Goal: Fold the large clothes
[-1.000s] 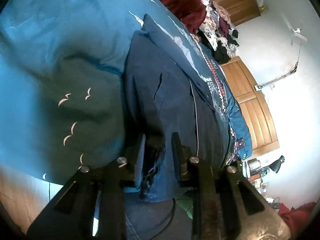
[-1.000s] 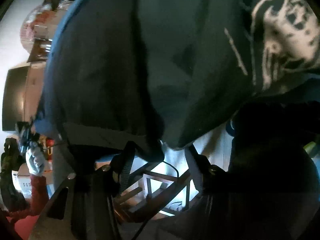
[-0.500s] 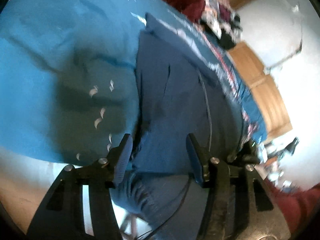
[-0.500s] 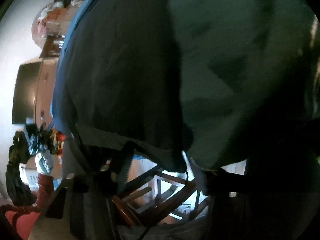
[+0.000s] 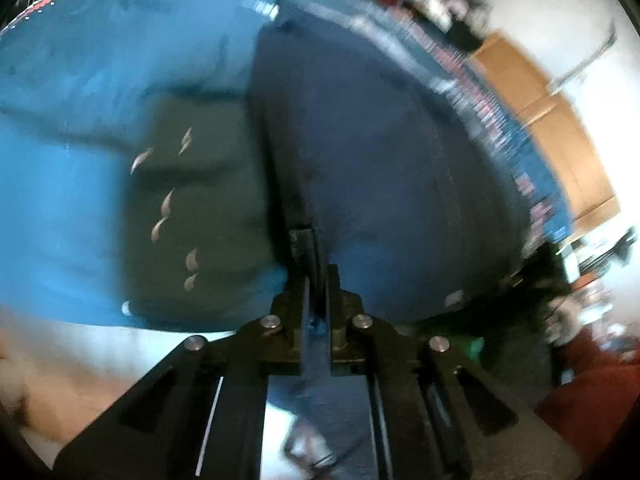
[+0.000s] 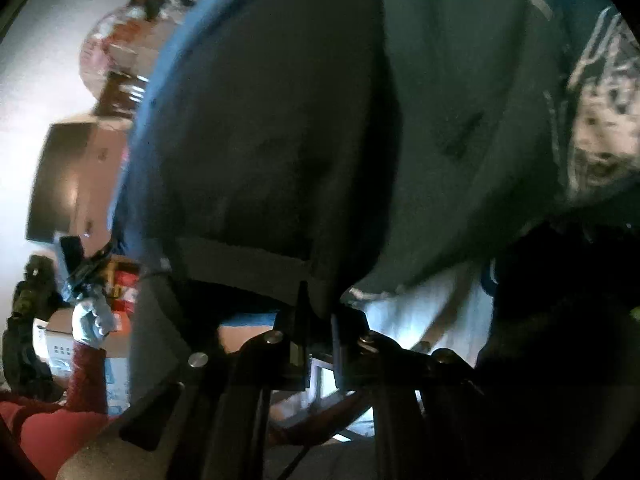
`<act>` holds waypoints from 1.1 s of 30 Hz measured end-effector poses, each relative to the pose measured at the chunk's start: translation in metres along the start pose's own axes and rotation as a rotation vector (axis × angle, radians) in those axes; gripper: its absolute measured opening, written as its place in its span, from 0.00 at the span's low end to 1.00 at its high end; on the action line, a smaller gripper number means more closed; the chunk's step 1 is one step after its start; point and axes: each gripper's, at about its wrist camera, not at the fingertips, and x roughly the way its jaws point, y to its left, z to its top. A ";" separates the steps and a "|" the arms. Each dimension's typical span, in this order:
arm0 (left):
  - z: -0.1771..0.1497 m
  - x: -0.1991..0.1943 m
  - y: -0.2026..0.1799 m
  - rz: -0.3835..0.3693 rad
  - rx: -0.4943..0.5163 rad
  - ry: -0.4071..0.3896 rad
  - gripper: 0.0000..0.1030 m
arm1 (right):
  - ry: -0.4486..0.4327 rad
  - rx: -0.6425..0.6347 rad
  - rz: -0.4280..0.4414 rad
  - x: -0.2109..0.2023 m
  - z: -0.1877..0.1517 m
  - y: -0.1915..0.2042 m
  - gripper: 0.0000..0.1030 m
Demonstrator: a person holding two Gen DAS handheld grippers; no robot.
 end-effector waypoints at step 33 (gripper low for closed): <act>0.011 -0.004 0.008 -0.111 -0.088 -0.039 0.07 | -0.013 0.054 -0.045 0.004 0.031 -0.030 0.44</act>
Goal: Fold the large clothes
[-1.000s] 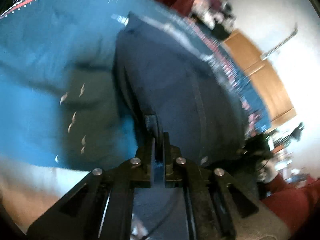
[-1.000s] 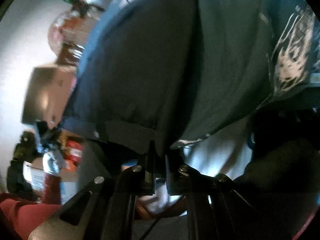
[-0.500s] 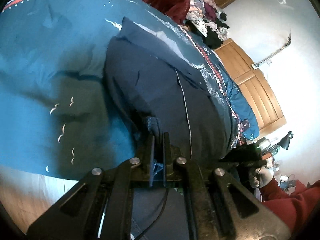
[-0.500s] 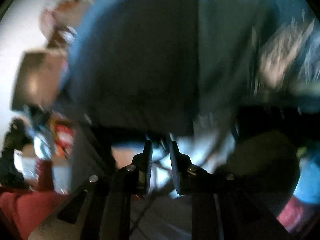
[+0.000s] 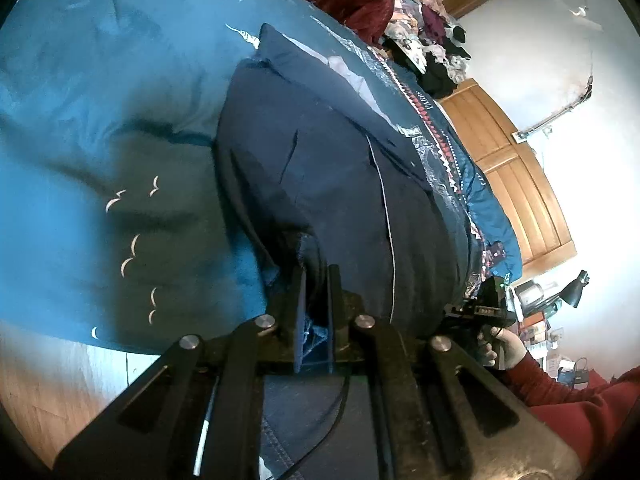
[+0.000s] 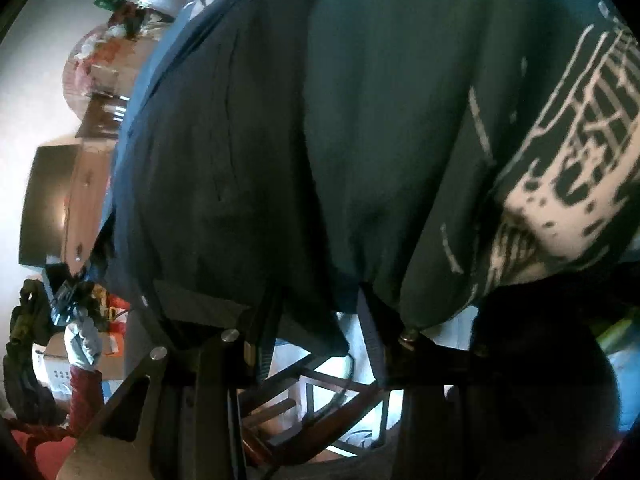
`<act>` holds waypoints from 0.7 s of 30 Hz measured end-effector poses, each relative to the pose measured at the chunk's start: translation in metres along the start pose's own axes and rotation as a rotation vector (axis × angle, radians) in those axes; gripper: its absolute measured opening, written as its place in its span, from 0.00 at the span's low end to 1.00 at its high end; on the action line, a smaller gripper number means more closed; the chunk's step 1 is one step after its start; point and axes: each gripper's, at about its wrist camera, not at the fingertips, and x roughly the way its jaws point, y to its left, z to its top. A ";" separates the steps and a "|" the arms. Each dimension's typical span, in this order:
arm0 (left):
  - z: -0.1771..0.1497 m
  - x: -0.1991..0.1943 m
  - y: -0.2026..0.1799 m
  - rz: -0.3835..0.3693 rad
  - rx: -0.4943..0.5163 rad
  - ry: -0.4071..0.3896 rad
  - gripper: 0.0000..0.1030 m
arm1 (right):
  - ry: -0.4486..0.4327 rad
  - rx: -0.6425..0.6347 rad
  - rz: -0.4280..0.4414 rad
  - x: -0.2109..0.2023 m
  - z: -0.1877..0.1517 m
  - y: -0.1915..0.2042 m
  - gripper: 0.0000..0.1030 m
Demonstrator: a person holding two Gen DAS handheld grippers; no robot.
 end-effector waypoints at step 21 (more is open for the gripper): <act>-0.018 0.010 0.008 0.093 0.036 0.048 0.24 | 0.075 -0.053 0.054 0.012 -0.017 0.018 0.45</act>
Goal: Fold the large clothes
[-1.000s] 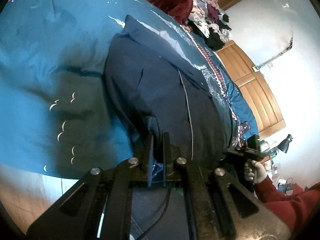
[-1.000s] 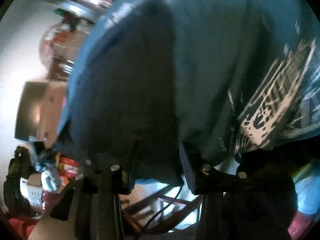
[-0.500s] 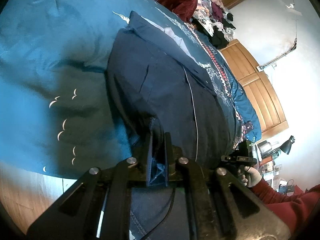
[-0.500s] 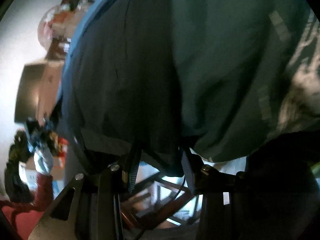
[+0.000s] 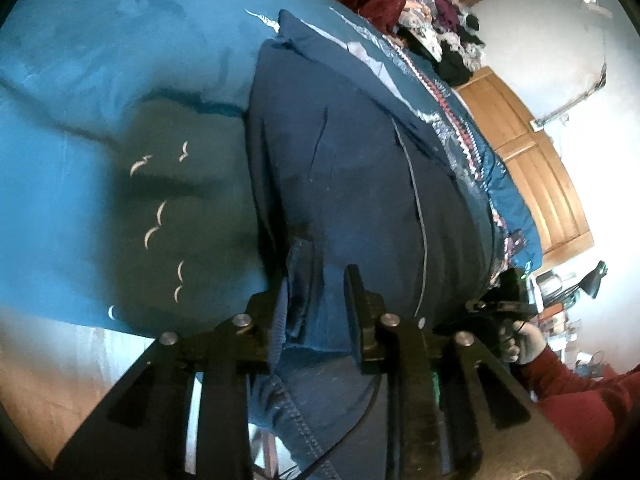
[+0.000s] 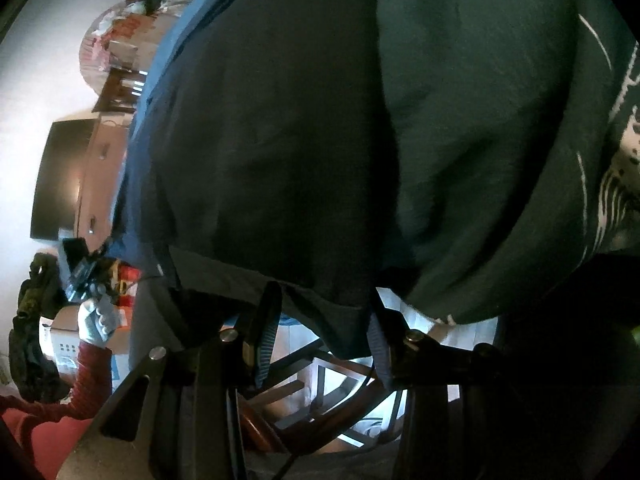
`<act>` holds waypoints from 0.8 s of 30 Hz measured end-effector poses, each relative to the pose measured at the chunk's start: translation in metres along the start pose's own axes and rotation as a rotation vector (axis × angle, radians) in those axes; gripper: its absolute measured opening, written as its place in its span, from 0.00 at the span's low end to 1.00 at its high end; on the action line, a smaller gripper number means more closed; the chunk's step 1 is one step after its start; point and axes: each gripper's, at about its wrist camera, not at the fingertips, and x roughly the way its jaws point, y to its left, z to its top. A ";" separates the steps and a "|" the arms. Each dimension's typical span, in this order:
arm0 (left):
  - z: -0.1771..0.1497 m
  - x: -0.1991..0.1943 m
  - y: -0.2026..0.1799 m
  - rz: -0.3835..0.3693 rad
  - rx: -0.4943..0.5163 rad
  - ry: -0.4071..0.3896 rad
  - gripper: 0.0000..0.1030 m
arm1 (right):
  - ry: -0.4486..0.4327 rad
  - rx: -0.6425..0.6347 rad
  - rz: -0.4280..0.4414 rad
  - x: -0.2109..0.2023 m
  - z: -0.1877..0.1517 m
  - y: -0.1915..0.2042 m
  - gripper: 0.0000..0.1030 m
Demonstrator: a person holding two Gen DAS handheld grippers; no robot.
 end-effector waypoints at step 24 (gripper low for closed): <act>0.025 -0.030 -0.011 -0.192 -0.067 -0.164 0.05 | -0.220 -0.054 0.163 -0.096 -0.010 0.056 0.10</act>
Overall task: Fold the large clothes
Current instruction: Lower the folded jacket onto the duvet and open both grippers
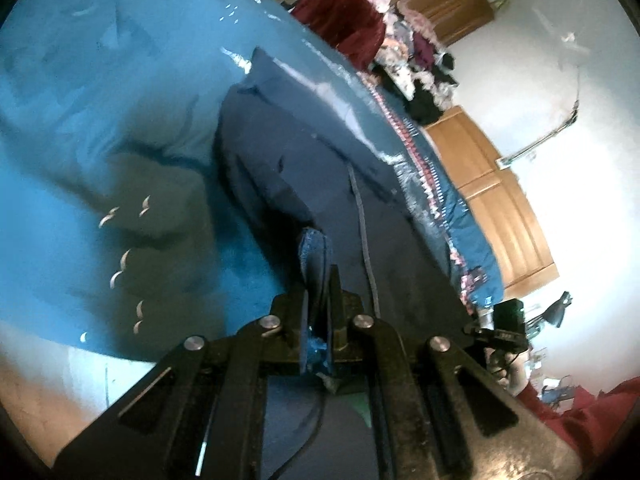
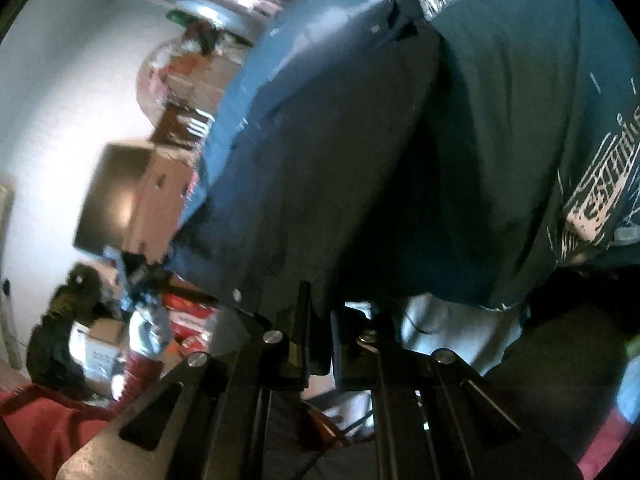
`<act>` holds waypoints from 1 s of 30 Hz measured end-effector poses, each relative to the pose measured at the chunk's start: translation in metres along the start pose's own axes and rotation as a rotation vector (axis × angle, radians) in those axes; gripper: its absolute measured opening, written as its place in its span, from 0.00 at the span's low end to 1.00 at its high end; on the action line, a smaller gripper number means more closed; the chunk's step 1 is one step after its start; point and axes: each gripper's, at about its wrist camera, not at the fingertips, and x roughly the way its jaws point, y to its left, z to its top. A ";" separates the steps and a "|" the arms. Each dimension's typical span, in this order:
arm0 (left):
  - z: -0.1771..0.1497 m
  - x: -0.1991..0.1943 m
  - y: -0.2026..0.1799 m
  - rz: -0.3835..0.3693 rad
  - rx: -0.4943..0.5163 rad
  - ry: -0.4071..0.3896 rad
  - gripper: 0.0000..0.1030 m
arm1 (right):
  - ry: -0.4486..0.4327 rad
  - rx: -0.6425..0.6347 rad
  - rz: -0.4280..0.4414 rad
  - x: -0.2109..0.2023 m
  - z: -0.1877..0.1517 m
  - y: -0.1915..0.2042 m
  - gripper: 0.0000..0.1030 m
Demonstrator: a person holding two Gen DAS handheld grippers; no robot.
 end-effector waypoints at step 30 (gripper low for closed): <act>0.226 0.054 -0.044 -0.049 0.051 -0.205 0.12 | -0.199 -0.088 0.048 -0.004 0.318 0.048 0.12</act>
